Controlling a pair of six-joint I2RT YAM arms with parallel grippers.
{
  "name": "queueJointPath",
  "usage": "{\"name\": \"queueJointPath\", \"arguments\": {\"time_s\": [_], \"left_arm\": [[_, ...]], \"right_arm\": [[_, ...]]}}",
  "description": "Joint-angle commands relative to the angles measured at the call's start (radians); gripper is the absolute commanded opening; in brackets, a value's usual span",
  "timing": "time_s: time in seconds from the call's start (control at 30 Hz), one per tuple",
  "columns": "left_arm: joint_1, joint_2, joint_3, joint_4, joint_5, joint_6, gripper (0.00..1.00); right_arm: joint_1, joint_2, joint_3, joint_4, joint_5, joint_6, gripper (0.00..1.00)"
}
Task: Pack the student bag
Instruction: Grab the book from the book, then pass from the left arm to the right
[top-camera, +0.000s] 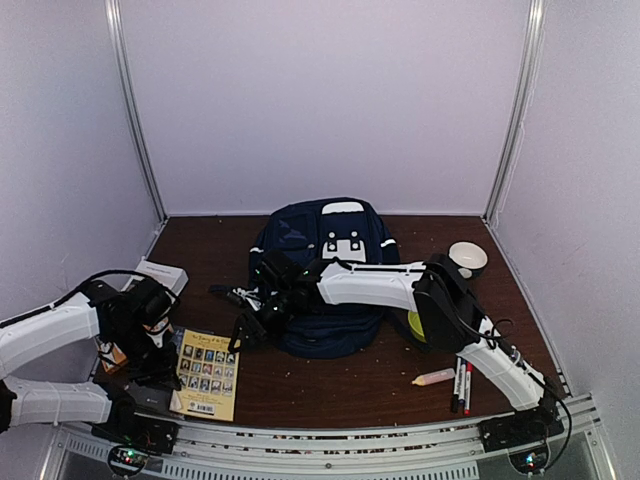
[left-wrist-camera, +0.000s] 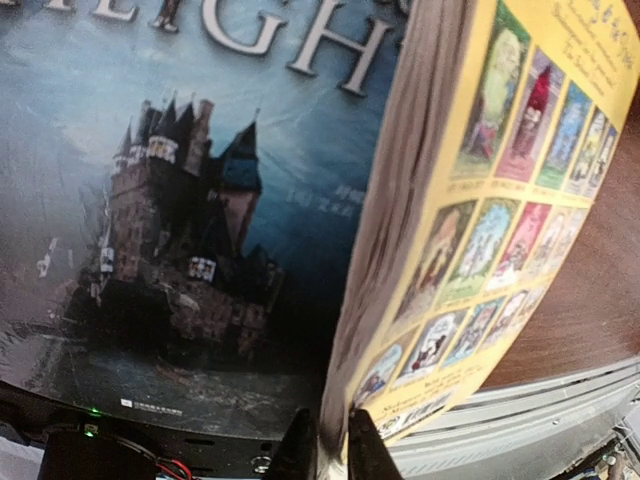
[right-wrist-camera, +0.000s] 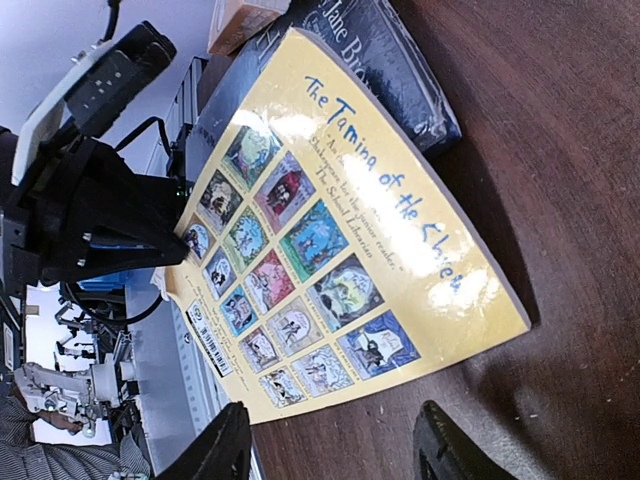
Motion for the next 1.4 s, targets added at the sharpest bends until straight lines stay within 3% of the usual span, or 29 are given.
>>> {"name": "queueJointPath", "arguments": {"time_s": [0.0,0.13,0.5,0.8,0.97,1.37], "left_arm": [[-0.003,-0.025,0.06,-0.041,0.017,0.007,0.09],[-0.004,-0.025,0.075,-0.017,0.025,0.02,0.0],[-0.004,-0.089,0.18,0.174,-0.029,0.013,0.0],[-0.004,-0.197,0.108,0.405,-0.059,-0.042,0.0],[-0.004,-0.23,0.068,0.539,-0.01,-0.052,0.0],[-0.004,-0.188,0.098,0.602,0.139,0.018,0.0]], "right_arm": [[-0.008,-0.015,-0.017,0.01,-0.013,-0.011,0.55],[-0.013,-0.043,-0.036,0.011,-0.017,-0.028,0.55],[-0.048,-0.206,-0.217,0.077,0.007,-0.041,0.59],[-0.12,-0.259,-0.326,0.364,-0.11,0.211,0.67],[-0.145,-0.256,-0.334,0.419,-0.119,0.262,0.73],[-0.145,-0.262,-0.364,0.594,-0.178,0.354,0.75]]}}
